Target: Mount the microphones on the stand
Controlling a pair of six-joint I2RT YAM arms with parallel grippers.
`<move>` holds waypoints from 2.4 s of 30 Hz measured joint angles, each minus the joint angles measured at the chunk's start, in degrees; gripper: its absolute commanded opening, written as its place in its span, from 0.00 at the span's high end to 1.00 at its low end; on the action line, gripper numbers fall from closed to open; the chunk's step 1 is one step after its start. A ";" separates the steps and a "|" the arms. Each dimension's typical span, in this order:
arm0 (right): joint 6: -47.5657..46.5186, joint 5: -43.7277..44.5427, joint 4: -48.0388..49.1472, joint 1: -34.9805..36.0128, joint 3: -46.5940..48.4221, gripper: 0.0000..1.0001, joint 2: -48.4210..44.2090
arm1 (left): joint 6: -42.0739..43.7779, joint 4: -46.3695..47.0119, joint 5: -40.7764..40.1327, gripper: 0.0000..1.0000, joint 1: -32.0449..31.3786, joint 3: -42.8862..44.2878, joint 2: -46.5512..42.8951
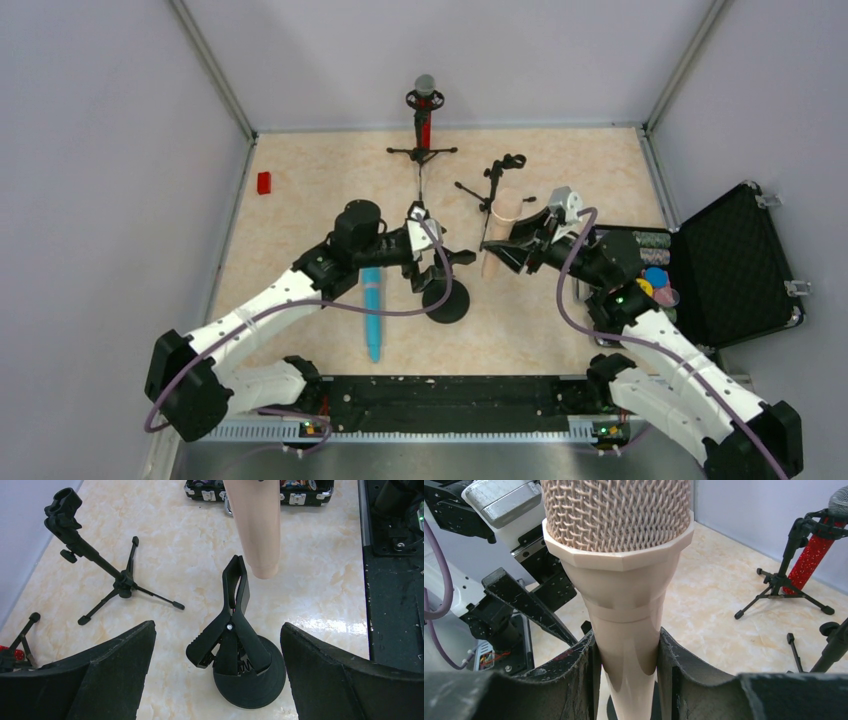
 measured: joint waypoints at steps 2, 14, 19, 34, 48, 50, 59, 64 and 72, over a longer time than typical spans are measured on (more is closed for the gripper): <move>0.00 -0.83 0.35 0.00 0.00 1.00 0.68 | 0.74 0.17 0.76 0.01 0.11 0.00 0.52; 0.28 -3.78 3.39 0.00 0.00 1.00 2.36 | 1.49 0.55 3.26 0.06 1.14 0.00 3.80; 0.66 -4.63 3.41 0.00 0.00 1.00 3.48 | 1.53 0.55 3.28 0.34 1.33 0.00 3.80; 2.03 -6.43 9.22 0.00 0.44 1.00 10.10 | 3.13 -0.42 6.21 1.00 2.27 0.04 3.23; 0.76 3.26 23.41 4.81 -4.42 1.00 10.08 | 2.89 -0.37 6.75 1.00 2.27 0.39 3.72; 0.59 4.37 23.28 4.92 -5.09 1.00 9.66 | 2.86 -0.37 6.64 0.89 2.27 0.42 3.72; -0.70 8.44 17.46 5.03 -5.01 1.00 2.75 | 1.77 -0.79 7.54 0.01 2.29 0.90 3.74; -0.17 8.81 15.19 5.03 -4.87 1.00 0.59 | -0.98 1.16 7.72 0.01 2.29 1.16 2.14; 4.74 7.80 16.94 5.05 -4.55 1.00 -1.01 | -17.86 19.63 11.45 0.01 1.97 1.55 -1.36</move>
